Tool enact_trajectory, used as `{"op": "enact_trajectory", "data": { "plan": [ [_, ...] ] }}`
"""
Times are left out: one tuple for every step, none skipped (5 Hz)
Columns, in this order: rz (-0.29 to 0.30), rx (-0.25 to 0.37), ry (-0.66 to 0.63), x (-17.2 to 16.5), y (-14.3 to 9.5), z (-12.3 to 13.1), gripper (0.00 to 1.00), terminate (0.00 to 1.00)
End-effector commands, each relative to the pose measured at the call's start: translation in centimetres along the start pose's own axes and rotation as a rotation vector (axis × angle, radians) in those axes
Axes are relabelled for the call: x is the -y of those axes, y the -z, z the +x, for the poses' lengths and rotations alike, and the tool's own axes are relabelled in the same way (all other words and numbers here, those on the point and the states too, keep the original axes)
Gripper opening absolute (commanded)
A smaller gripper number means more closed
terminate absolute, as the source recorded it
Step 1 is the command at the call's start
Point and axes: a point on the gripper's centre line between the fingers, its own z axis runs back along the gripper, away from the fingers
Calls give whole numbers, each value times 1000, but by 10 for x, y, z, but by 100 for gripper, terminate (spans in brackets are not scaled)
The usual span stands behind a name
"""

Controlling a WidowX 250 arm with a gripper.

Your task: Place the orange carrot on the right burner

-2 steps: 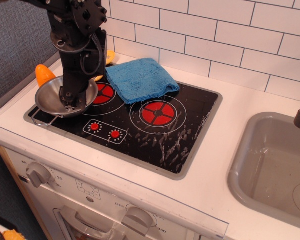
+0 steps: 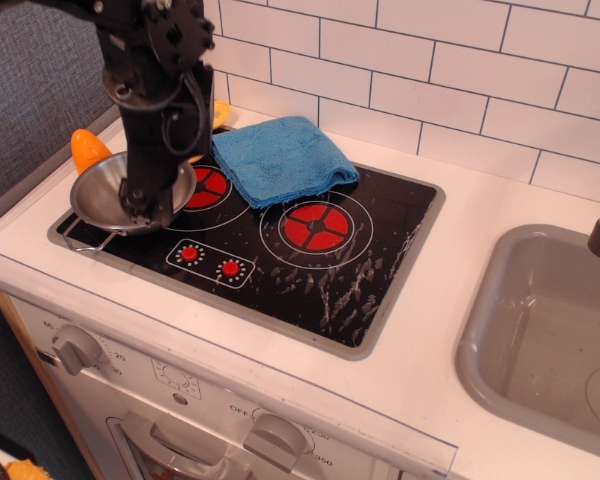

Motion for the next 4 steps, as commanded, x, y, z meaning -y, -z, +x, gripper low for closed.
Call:
{"op": "enact_trajectory", "data": {
  "plan": [
    [-6, 60, 33, -21, -5, -19, 100, 0],
    [-28, 81, 38, -30, -5, -30, 100, 0],
    [-92, 92, 19, -44, 5, -45, 100, 0],
    [-169, 92, -99, -57, 18, -65, 100, 0]
  ]
}}
